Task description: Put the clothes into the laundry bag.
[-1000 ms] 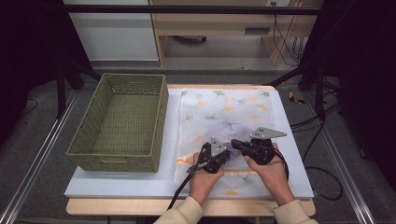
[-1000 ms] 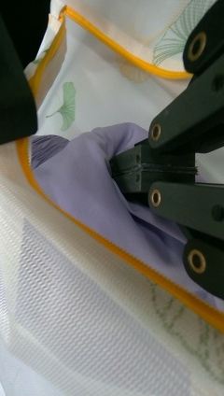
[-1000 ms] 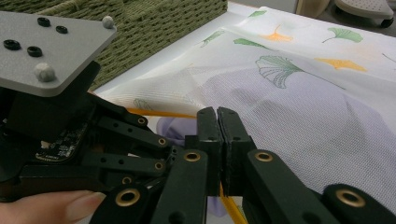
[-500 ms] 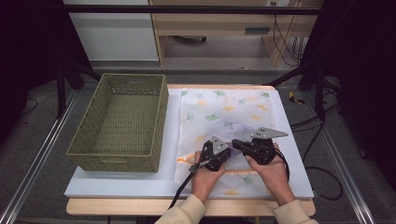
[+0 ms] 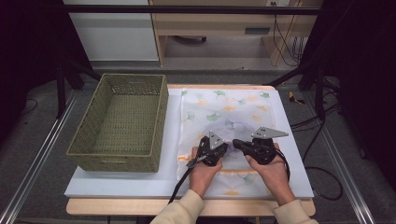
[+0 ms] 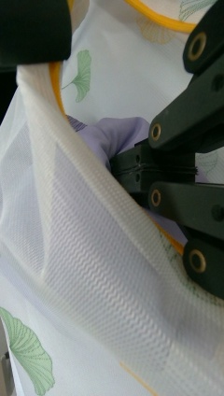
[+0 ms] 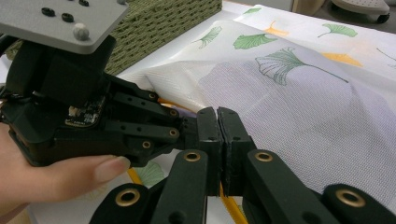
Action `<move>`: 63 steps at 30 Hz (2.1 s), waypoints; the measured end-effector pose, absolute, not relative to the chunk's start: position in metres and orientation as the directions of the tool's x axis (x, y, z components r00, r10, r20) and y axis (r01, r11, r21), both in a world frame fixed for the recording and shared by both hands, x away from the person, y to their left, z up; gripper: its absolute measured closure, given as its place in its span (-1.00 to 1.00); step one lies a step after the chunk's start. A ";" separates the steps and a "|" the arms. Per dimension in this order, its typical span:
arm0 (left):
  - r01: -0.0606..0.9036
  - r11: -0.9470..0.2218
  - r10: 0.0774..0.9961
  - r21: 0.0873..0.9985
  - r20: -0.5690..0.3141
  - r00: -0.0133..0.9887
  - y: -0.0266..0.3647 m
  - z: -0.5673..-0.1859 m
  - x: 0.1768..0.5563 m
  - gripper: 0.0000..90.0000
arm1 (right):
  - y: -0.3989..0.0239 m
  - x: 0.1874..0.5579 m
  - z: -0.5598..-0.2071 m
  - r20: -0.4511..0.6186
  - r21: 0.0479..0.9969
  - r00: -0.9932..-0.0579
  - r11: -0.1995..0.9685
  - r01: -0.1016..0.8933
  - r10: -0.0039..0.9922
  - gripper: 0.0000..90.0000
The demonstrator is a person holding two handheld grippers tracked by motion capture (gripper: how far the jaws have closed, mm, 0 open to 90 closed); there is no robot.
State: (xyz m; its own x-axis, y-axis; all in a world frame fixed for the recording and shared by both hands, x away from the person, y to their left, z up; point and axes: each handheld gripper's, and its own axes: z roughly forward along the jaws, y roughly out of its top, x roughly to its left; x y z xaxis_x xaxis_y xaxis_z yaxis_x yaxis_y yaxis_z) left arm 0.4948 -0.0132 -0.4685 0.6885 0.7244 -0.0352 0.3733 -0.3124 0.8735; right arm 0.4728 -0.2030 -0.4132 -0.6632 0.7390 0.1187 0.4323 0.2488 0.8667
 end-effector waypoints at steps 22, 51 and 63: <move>0.381 -0.330 0.722 0.864 -0.030 0.692 -0.016 -0.471 0.499 1.00 | -0.199 0.473 -0.415 0.120 0.861 -0.663 0.256 0.441 0.739 0.98; 0.383 -0.353 0.737 0.853 0.001 0.676 -0.026 -0.472 0.522 1.00 | -0.202 0.481 -0.418 0.137 0.857 -0.652 0.240 0.455 0.746 0.98; 0.384 -0.345 0.747 0.857 0.003 0.665 -0.027 -0.472 0.526 1.00 | -0.204 0.483 -0.419 0.148 0.854 -0.645 0.232 0.465 0.750 0.98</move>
State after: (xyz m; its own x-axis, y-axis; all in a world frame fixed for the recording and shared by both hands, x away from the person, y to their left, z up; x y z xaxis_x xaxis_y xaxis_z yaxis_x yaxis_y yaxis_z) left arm 0.5261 -0.0271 -0.4723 0.6645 0.7473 0.0031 0.3835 -0.3446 0.8568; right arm 0.4828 -0.2041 -0.4189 -0.6451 0.7497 0.1476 0.4650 0.2319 0.8544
